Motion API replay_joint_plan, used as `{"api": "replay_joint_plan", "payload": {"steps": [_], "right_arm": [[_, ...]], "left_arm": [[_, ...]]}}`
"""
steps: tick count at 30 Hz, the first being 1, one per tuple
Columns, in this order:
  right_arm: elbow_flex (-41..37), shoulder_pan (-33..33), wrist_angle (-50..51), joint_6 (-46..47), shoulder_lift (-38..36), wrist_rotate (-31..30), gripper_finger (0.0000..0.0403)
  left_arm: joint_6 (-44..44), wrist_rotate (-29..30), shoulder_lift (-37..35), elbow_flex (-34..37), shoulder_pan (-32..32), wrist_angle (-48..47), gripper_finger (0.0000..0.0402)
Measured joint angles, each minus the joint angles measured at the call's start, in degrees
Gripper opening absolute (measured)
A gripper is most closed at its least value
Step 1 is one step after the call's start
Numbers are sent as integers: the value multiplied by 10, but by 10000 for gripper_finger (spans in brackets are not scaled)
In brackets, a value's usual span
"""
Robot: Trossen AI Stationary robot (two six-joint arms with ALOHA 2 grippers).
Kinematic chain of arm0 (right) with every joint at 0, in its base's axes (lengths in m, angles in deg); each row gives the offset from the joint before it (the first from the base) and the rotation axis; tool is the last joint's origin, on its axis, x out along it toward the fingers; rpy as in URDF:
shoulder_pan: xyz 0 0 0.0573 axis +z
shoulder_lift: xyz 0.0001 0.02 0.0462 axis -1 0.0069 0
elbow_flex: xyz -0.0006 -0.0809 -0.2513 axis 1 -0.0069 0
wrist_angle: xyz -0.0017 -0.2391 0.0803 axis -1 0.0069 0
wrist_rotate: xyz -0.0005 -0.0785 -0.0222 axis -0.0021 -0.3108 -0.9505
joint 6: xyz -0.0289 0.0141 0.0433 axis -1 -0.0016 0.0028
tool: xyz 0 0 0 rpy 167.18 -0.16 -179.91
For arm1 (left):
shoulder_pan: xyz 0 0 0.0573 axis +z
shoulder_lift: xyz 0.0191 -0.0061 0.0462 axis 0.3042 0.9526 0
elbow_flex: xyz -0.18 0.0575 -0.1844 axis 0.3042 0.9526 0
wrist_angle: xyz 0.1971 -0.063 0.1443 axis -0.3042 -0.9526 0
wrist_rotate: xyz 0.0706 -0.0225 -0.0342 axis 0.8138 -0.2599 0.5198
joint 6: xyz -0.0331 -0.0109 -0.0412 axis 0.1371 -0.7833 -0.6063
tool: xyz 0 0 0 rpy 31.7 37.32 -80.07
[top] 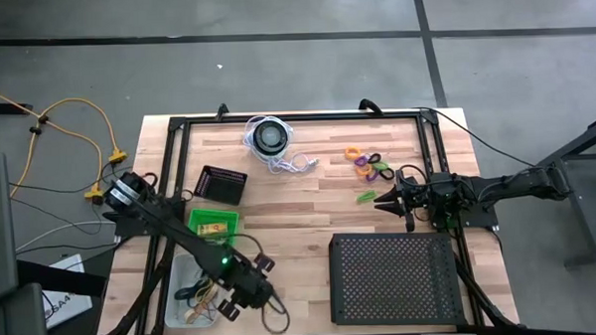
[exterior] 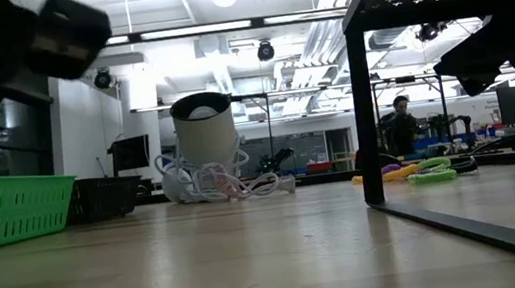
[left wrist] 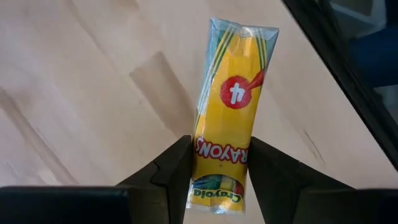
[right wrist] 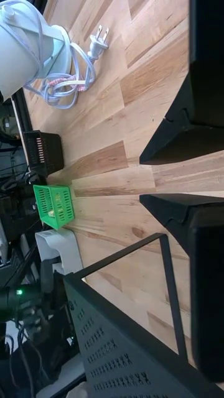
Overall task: Pick & Place Office Desk Supplies
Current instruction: Put the crayon pack into the green bin
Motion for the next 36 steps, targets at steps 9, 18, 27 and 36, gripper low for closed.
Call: {"api": "replay_joint_plan", "payload": {"steps": [9,18,27,36], "right_arm": [[0,0,1,0,0,0,73],[0,0,1,0,0,0,73],[0,0,2,0,0,0,73],[0,0,2,0,0,0,73]], "left_arm": [[19,6,-64,0,51,-75,142],[-29,40,-174,69,101,-107,142],[-96,52,-309,187,153,-91,142],[-229,79,-388,250,157,-153,142]]}}
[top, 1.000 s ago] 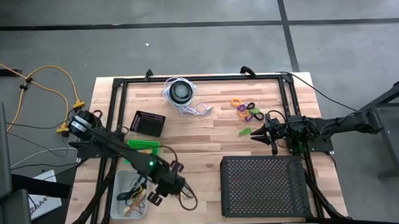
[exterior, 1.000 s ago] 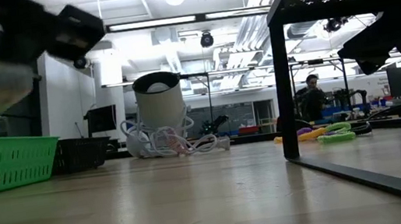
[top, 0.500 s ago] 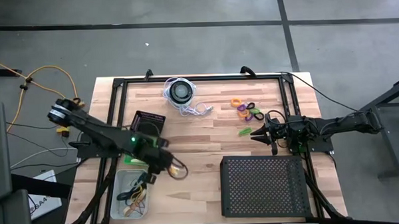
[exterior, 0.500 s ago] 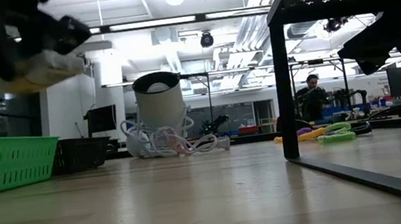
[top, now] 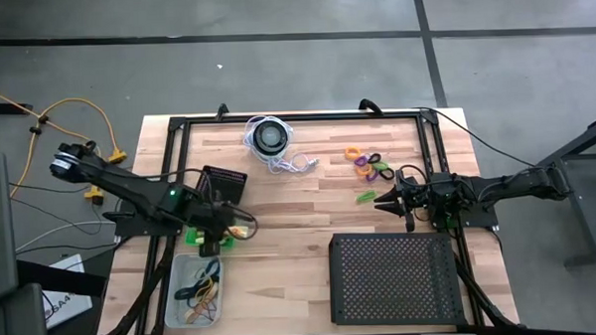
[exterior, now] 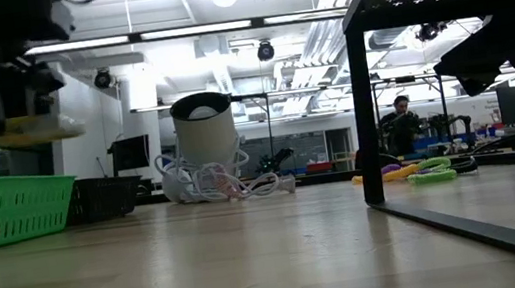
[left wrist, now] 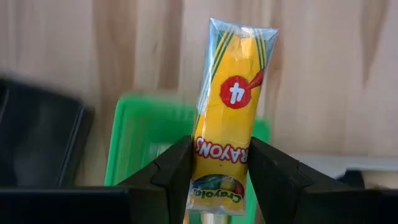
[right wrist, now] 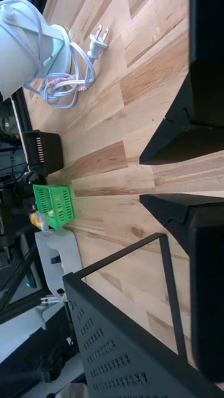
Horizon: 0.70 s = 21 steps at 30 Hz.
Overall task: Pick & Place Office Desk Supplies
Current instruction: Put the crayon pack into the green bin
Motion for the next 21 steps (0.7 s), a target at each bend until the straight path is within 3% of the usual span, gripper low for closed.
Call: {"api": "replay_joint_plan", "payload": {"steps": [10,21], "right_arm": [[0,0,0,0,0,0,73],[0,0,0,0,0,0,73]], "left_arm": [[-132,33,-23,1,-22,-93,142],[-268,73,-67,63,-95,-84,142]]}}
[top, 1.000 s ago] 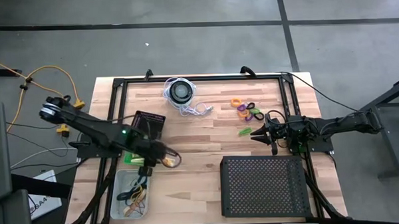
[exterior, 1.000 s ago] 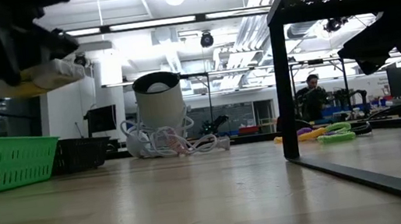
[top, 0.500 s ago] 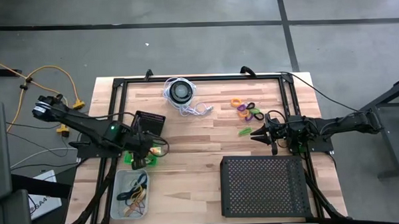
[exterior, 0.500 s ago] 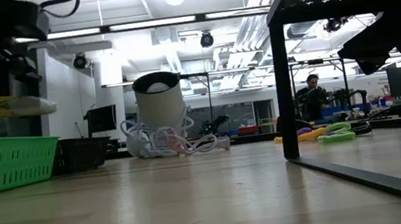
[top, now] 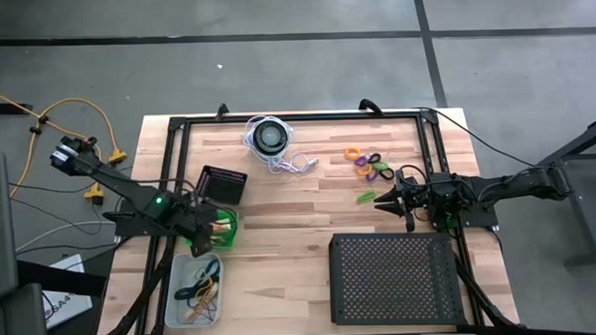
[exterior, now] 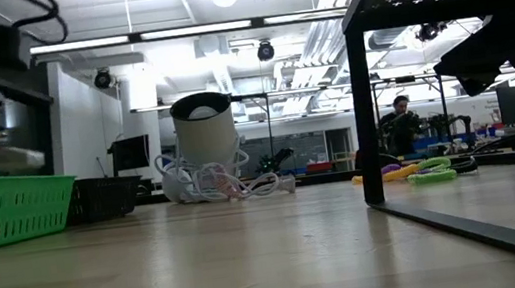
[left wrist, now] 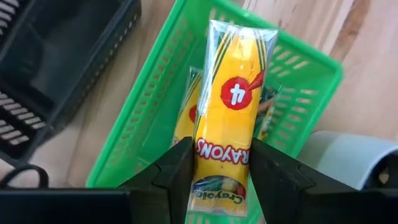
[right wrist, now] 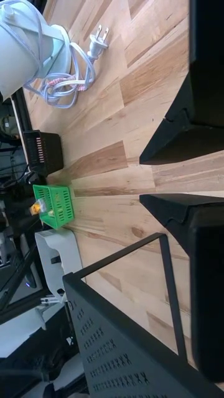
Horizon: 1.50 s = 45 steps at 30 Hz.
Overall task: Pick & Place Office Desk Supplies
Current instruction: Put the crayon pack into the green bin, then put the green coil keychain into the black bin
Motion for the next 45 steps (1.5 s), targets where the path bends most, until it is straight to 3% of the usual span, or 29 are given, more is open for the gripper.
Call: {"api": "replay_joint_plan", "payload": {"steps": [7,27,37,45], "right_arm": [[0,0,0,0,0,0,73],[0,0,0,0,0,0,73],[0,0,0,0,0,0,73],[0,0,0,0,0,0,73]], "left_arm": [[-42,-7,-3,34,-2,8,142],[-10,-17,-3,46,-1,24,143],[-10,-18,-3,45,-1,29,190],[-15,-15,-5,45,-1,33,193]]}}
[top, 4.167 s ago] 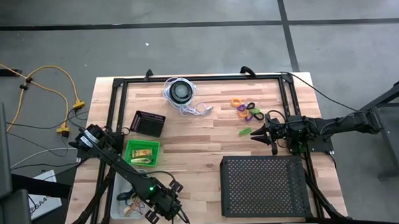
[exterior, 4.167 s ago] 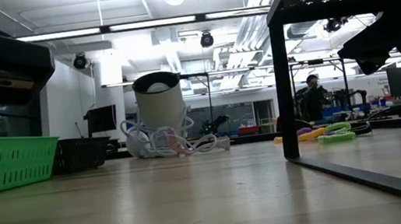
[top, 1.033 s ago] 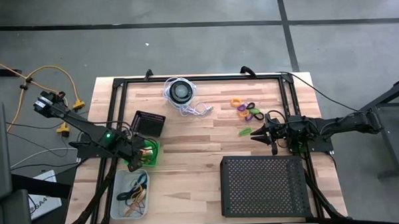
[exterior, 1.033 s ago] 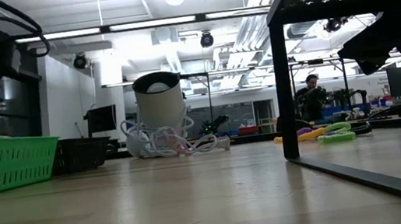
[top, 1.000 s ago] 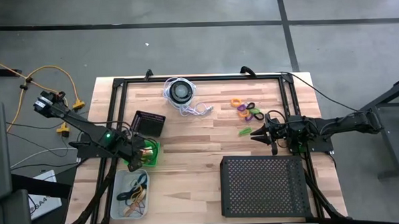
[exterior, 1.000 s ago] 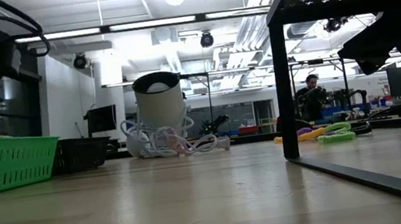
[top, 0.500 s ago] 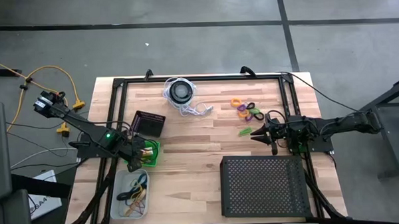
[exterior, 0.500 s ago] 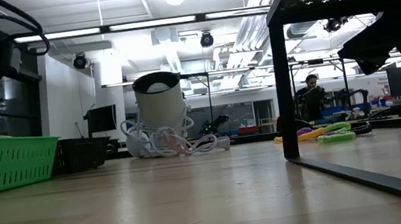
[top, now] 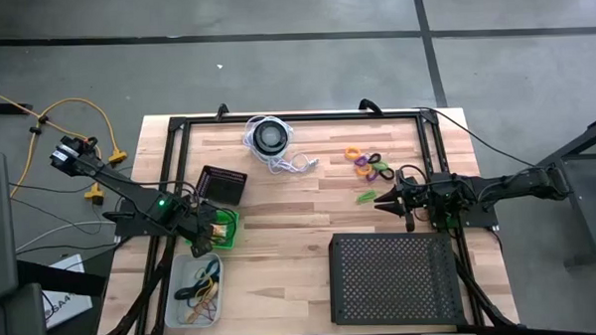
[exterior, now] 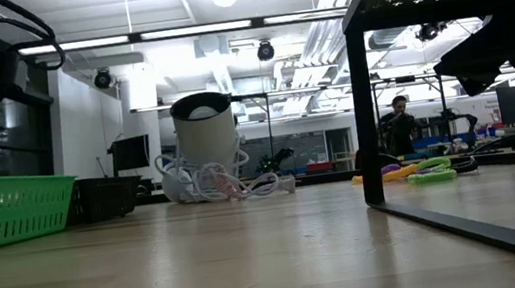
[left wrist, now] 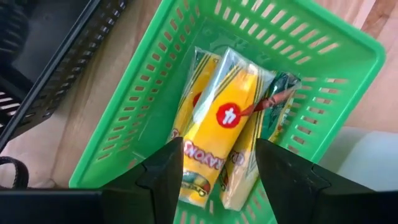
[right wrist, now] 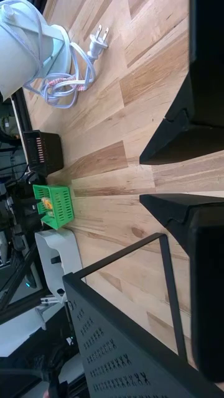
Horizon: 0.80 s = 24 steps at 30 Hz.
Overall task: Pick & Place Office Desk Supplies
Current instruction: Put the green coil keychain into the black bin
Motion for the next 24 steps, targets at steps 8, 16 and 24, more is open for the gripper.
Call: {"api": "replay_joint_plan", "payload": {"steps": [8,16,24], "right_arm": [[0,0,0,0,0,0,73],[0,0,0,0,0,0,73],[0,0,0,0,0,0,73]], "left_arm": [[43,37,-85,-25,7,15,193],[72,61,-110,-26,42,28,193],[226,61,-52,-26,80,154,193]]}}
